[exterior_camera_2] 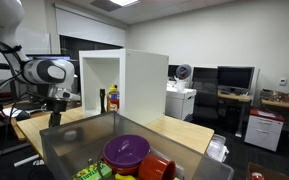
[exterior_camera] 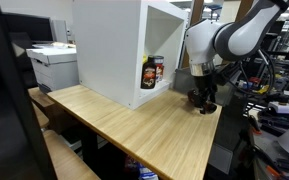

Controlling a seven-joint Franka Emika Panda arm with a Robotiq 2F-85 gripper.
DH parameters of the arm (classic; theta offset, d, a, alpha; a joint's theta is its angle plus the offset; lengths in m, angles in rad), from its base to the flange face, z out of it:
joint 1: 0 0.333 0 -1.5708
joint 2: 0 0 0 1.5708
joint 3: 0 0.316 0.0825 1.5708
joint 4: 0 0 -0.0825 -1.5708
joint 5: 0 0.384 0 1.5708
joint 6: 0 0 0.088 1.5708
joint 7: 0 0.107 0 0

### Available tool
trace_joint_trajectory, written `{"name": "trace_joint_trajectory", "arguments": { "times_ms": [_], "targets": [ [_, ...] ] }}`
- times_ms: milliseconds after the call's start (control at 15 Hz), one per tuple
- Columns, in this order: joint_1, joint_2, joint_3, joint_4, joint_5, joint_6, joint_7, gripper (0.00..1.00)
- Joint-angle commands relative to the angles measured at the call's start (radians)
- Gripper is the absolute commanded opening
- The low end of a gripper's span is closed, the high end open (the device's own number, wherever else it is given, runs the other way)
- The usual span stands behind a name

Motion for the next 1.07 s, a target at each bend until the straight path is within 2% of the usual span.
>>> {"name": "trace_joint_trajectory", "arguments": {
  "times_ms": [0, 200, 267, 333, 667, 867, 933, 1000],
  "targets": [
    [0.01, 0.014, -0.002, 0.0, 0.006, -0.003, 0.015, 1.0],
    [0.007, 0.017, -0.009, -0.009, 0.012, 0.0, 0.014, 0.96],
    [0.005, 0.021, -0.012, -0.009, 0.021, 0.0, 0.009, 0.8],
    [0.005, 0.023, -0.014, -0.009, 0.022, 0.001, 0.01, 0.71],
    [0.004, 0.018, -0.02, -0.011, 0.019, 0.006, 0.013, 0.38],
    [0.006, 0.006, -0.022, -0.015, 0.004, 0.004, 0.021, 0.28],
    [0.007, -0.002, -0.022, -0.019, 0.001, 0.004, 0.021, 0.21],
    [0.01, -0.024, -0.02, -0.028, -0.008, 0.004, 0.026, 0.2]
  ]
}}
